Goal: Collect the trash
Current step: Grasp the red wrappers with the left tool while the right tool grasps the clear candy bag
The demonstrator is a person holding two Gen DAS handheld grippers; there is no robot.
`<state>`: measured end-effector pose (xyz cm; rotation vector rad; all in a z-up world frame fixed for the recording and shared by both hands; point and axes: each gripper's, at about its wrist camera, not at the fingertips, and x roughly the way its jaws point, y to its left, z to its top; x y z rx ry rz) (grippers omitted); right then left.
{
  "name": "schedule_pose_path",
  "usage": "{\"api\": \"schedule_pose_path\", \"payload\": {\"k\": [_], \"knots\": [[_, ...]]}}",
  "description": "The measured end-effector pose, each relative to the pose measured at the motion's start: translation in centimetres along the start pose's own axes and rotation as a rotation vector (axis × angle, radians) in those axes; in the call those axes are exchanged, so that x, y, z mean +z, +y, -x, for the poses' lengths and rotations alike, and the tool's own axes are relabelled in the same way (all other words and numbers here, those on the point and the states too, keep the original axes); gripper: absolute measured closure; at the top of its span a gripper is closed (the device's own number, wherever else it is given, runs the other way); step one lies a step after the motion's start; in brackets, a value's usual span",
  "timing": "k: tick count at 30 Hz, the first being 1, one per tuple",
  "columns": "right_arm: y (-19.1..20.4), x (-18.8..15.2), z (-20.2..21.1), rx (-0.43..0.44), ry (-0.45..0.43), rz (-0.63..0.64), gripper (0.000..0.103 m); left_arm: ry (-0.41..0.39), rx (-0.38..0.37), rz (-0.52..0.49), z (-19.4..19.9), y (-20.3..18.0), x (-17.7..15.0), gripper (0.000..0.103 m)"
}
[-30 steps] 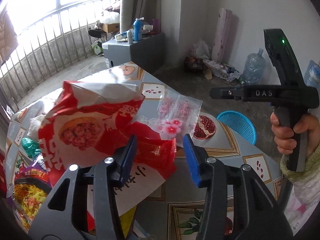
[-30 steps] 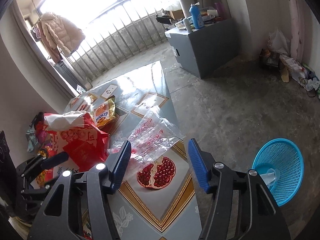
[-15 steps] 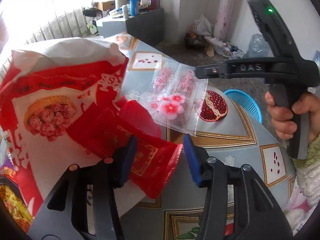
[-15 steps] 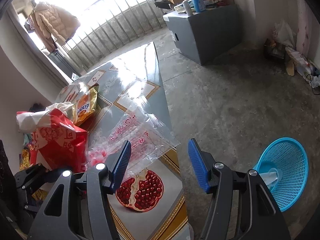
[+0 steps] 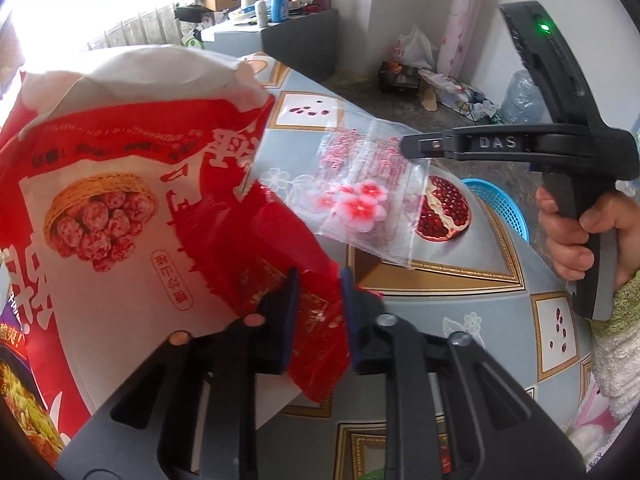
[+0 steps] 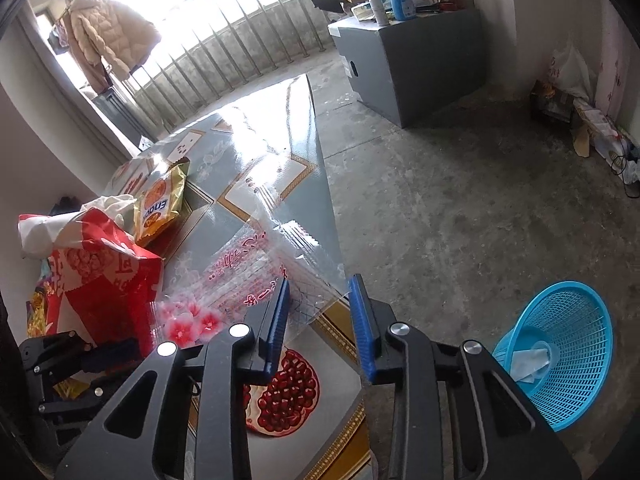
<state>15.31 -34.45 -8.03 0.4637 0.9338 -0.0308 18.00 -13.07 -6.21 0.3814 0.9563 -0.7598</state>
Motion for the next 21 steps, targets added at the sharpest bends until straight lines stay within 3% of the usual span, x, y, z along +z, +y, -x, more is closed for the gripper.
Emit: {"api": "schedule_pose_path", "payload": {"k": [4,11,18,21], "knots": [[-0.1,0.0,0.6,-0.018,-0.013,0.0,0.086,0.001,-0.023,0.035,0.0,0.8,-0.1,0.103],[-0.8,-0.6,2.7,-0.039,-0.047,-0.016,0.093,0.005,-0.115,0.017,0.7,-0.1,-1.4,0.103],[-1.0,-2.5,5.7,-0.049,-0.066,-0.023,0.095,0.024,-0.262,0.003,1.6,-1.9,-2.9,0.103],[-1.2,-3.7,7.1,-0.059,-0.071,-0.032,0.096,0.017,-0.278,-0.003,2.3,-2.2,-3.4,0.103]]}}
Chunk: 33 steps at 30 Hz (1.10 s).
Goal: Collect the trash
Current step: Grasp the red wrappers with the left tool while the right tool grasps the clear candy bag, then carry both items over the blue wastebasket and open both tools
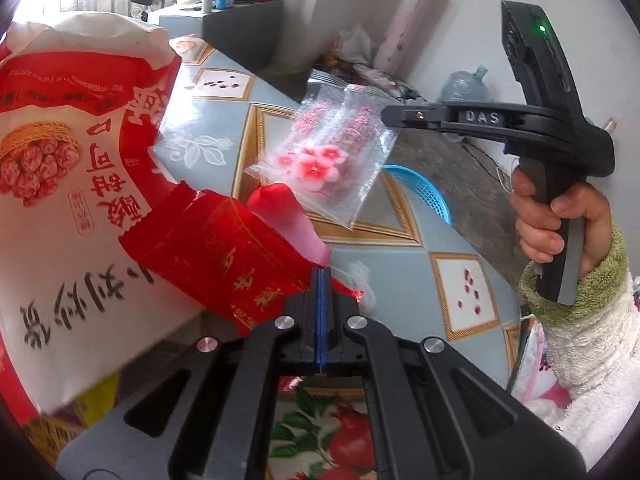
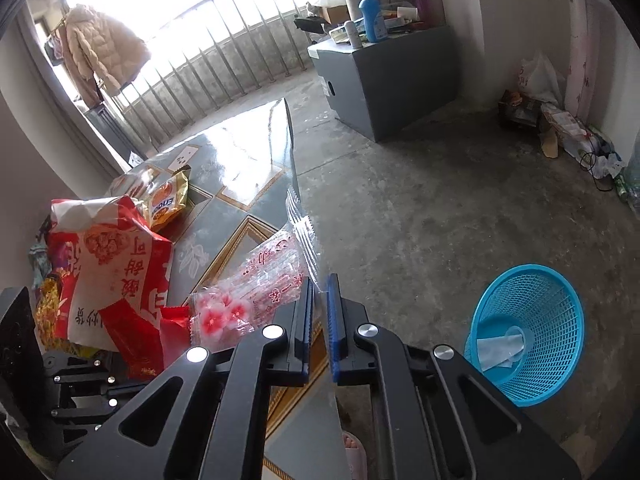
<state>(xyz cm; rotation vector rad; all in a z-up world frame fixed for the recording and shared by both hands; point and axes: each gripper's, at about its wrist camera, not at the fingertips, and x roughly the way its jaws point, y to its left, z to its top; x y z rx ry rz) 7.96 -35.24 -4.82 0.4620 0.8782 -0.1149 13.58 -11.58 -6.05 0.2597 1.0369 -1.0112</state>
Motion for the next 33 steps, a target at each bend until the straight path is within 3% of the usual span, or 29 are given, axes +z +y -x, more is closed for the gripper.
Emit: {"api": "schedule_pose_path", "payload": {"k": [2,4,6,15,21,23,26,28,33], "knots": [[-0.3,-0.6,0.9,-0.006,-0.003,-0.011,0.096,-0.006,0.008,-0.01,0.5,-0.4,-0.4,0.101],[-0.6,-1.2,1.7,-0.011,-0.007,-0.022,0.096,-0.02,0.017,-0.021,1.3,-0.6,-1.0,0.079],[-1.0,-1.8,2.4,-0.016,-0.009,-0.035,0.096,-0.032,0.046,-0.052,2.1,-0.9,-1.8,0.067],[-2.1,-3.9,3.2,-0.009,0.004,-0.09,0.096,0.024,0.132,-0.189,1.0,-3.3,-3.0,0.054],[-1.9,-4.3,3.8,0.003,-0.005,-0.092,0.096,0.022,0.172,-0.145,0.5,-2.6,-2.4,0.057],[-1.9,-4.3,4.0,0.007,-0.008,-0.094,0.096,0.01,0.185,-0.114,0.4,-2.3,-2.1,0.065],[-1.9,-4.5,4.2,0.011,-0.013,-0.096,0.096,-0.003,0.2,-0.064,0.4,-1.5,-1.8,0.085],[-2.0,-4.6,4.4,0.013,-0.019,-0.099,0.096,-0.004,0.175,-0.023,0.5,-0.9,-1.6,0.094],[-2.6,-4.6,5.6,0.019,-0.049,-0.111,0.097,-0.006,0.168,-0.007,0.8,-0.8,-1.5,0.101]]}}
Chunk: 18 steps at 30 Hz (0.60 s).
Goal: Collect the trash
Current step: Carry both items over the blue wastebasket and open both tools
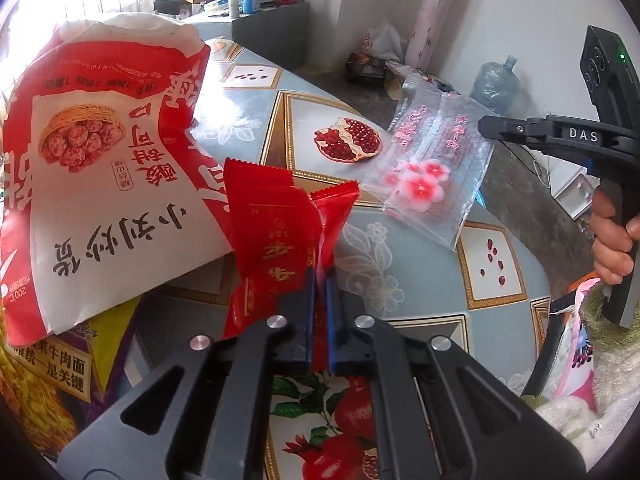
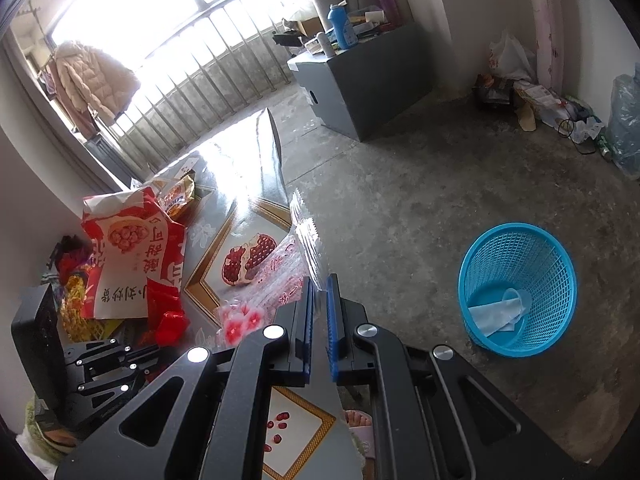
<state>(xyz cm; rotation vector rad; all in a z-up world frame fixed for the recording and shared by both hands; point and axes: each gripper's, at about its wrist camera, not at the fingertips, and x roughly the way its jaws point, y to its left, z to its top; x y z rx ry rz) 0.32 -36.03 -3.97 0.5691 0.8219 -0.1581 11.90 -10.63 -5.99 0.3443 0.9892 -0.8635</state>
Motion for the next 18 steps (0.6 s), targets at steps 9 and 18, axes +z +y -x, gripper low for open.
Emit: {"api": "schedule_pose_path", "payload": {"k": [9,18], "knots": [[-4.0,1.1,3.9,-0.074,-0.116,-0.072,0.098,-0.104,-0.086,-0.01,2.8,-2.0,3.4,0.103],[-12.4,1.4,7.2,-0.261,-0.217,-0.205,0.098,-0.12,-0.331,-0.071,-0.3,-8.2,13.1,0.103]]}}
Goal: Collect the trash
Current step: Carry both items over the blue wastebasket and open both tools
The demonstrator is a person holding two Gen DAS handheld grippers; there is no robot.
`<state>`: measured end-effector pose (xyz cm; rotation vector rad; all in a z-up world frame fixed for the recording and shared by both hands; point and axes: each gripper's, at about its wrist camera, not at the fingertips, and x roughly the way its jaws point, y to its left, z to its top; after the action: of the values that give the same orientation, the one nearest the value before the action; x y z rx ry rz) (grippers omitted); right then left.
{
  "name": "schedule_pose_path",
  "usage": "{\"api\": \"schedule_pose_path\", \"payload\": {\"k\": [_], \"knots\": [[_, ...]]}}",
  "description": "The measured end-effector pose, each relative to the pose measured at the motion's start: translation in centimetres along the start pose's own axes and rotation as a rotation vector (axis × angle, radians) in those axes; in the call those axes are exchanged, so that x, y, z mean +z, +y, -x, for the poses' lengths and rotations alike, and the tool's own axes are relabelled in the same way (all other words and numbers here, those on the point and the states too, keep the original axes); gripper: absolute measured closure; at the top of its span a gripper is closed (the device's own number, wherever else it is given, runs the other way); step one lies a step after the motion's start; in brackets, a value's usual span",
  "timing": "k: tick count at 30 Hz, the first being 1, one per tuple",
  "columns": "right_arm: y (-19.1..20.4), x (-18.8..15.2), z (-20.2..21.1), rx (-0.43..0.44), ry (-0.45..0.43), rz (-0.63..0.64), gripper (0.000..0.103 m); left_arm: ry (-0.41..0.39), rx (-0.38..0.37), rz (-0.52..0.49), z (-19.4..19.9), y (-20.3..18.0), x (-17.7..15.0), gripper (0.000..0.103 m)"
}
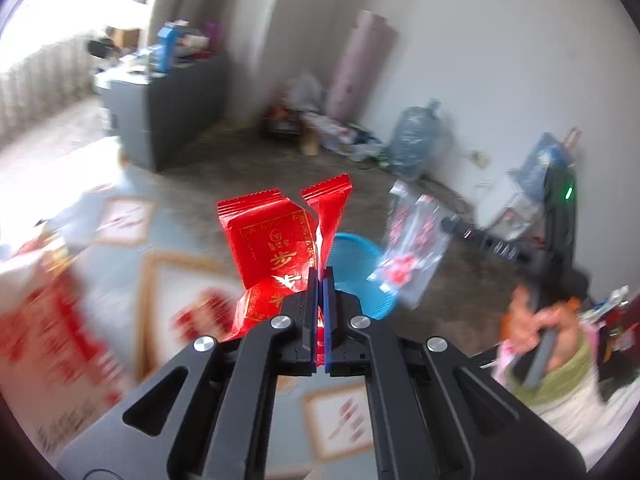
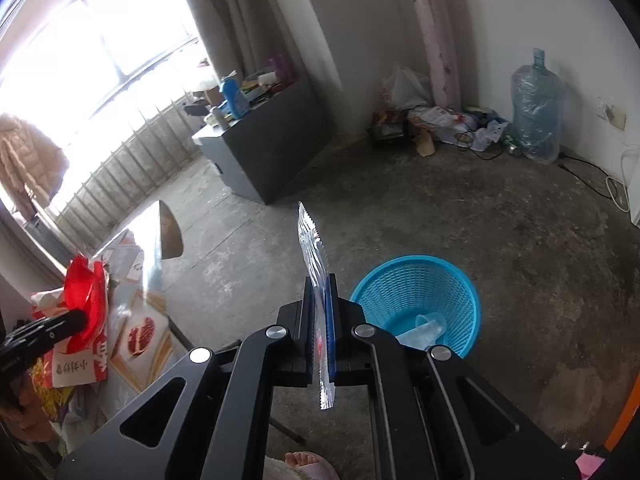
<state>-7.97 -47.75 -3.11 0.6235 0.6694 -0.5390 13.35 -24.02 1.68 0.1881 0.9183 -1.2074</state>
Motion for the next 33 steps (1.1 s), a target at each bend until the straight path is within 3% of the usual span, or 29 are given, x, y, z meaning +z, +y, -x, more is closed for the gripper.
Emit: {"api": "schedule_pose_path", "payload": {"k": [3,7,12,15,20,21,23,24,27,29,33], "knots": [[-2.8,0.2,-1.3,-0.068,-0.007,-0.041,0.098,0.07,-0.089,0.026,-4.7,-1.2,2.6,0.103],[-5.9,-0.4,-4.5,-0.114,0.011,-0.115,0.098,0.191,-0.138,0.029,-11.7,-3.0,4.6,0.102],[-9.9,-1.1,-10.2,-0.139,0.057,-0.236,0.098,0.352,-0.155,0.023,-21.4,-4.9,5.3,0.102],[-11.9,-1.6,-13.6,-0.152,0.088,-0.31,0.098,0.407,-0.139,0.017,-25.9,-5.3,5.2,0.101],[-14.9,-3.2,-18.3,-0.146,0.129,-0.409,0.095,0.493,-0.112,0.041,-31.5,-5.3,4.5,0.092],[-15.6,-3.7,-19.1,-0.139,0.144,-0.429,0.095,0.505,-0.1,0.048,-32.7,-5.1,4.6,0.087],[-16.6,-4.4,-20.8,-0.123,0.175,-0.465,0.093,0.509,-0.058,0.06,-34.3,-4.6,4.7,0.073],[-17.2,-4.8,-21.5,-0.102,0.191,-0.485,0.086,0.51,-0.044,0.064,-34.6,-4.4,4.7,0.068],[-18.0,-5.8,-22.8,-0.118,0.224,-0.504,0.065,0.498,-0.022,0.084,-34.7,-3.5,5.0,0.067],[-18.2,-6.2,-22.7,-0.112,0.216,-0.507,0.056,0.474,-0.019,0.092,-34.5,-3.3,5.3,0.066],[-18.3,-6.4,-22.1,-0.107,0.212,-0.519,0.051,0.425,-0.007,0.073,-32.7,-3.5,6.2,0.065]]}}
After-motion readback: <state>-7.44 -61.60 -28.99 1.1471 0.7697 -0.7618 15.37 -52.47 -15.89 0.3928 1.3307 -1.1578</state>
